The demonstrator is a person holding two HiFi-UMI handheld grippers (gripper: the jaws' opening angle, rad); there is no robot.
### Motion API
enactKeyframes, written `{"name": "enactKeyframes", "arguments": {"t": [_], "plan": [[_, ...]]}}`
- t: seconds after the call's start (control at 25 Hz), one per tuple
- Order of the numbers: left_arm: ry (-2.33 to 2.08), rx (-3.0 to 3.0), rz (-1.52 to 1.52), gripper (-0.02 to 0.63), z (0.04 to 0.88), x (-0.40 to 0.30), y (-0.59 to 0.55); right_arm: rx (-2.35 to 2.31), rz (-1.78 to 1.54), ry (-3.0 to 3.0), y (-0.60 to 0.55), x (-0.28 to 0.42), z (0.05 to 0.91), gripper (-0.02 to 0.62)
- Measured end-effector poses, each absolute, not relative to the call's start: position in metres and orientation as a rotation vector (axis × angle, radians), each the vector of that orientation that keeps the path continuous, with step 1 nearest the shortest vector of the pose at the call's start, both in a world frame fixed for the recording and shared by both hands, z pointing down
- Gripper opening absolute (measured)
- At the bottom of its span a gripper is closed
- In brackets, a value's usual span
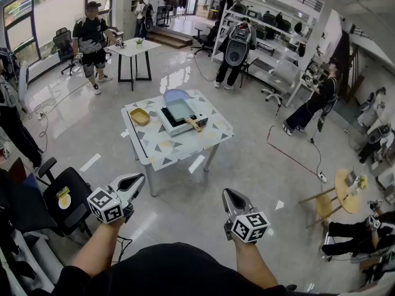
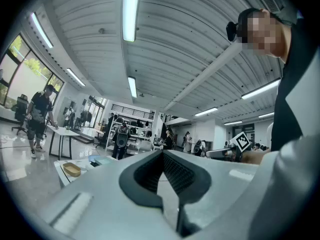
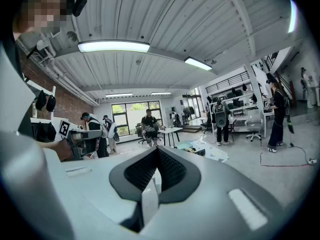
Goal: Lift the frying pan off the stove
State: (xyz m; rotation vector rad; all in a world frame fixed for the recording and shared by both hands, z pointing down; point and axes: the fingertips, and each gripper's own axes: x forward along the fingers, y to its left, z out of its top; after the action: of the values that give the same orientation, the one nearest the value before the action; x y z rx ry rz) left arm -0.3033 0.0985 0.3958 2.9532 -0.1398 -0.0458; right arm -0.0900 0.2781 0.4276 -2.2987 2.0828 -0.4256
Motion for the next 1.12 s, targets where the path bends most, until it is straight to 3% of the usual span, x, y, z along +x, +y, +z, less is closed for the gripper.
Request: {"name": "enactKeyframes", "arguments": {"t": [0.6, 0.88, 1.12], "plan": [[-0.144, 2.903, 0.015, 0.002, 0.408, -0.277, 0.117, -2.188, -0.453, 2.109, 0.290, -0.075, 0.434, 0.051], [-0.164, 2.880, 0.063, 0.102, 0.418, -0.257, 0.132, -2.138, -0.429, 2.174, 0.301, -0.062, 0.434, 0.169], [-0.170, 2.864, 0.114, 0.154, 0.430, -0.242, 0.148, -2.158, -0.435, 2.227, 0.316, -0.052, 0.443, 0.206]]}}
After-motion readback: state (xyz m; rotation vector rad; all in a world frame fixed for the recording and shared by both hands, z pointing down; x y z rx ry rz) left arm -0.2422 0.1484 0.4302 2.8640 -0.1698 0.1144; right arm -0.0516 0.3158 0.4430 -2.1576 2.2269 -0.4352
